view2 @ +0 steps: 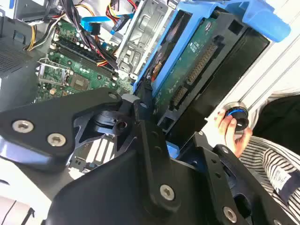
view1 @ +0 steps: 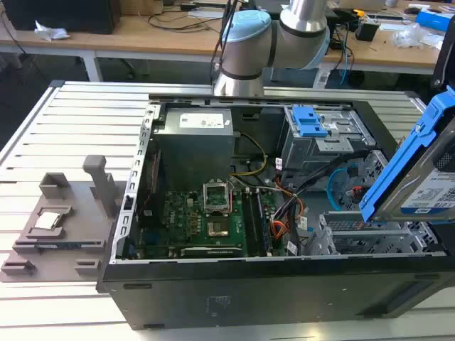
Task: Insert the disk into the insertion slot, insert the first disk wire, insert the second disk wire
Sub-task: 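Insert the disk into the insertion slot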
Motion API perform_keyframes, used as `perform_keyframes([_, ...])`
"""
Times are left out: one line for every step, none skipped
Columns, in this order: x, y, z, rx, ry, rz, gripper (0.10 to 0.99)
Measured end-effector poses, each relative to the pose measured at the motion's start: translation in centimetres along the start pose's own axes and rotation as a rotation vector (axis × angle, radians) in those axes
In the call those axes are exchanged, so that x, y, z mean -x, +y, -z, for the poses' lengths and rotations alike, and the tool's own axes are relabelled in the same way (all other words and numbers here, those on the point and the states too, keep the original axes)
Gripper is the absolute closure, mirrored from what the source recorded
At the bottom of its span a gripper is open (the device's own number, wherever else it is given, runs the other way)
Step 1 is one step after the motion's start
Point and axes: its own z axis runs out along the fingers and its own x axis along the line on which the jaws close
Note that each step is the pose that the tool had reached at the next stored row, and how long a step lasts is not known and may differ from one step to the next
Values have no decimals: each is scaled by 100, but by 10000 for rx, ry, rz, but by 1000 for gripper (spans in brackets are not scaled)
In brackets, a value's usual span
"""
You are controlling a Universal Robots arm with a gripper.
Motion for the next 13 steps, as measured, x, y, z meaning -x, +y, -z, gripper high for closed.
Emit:
perform_keyframes([0,1,0,0,0,1,725])
perform_keyframes([0,3,-6,0,0,1,725])
perform_keyframes([0,3,-15,0,0,1,725])
perform_keyframes([0,3,-22,0,0,0,725])
perform_keyframes([0,2,-32,0,0,0,725])
perform_keyframes([0,2,-40,0,0,0,725])
perform_keyframes([0,2,-50,-1,1,0,725])
perform_keyframes([0,1,-58,0,1,0,725])
perform_keyframes([0,1,-71,0,1,0,725])
perform_keyframes([0,0,-83,0,1,0,725])
perform_keyframes([0,0,-89,0,1,0,725])
perform_keyframes([1,0,-95,0,1,0,725])
perform_keyframes([1,-1,-101,0,1,0,725])
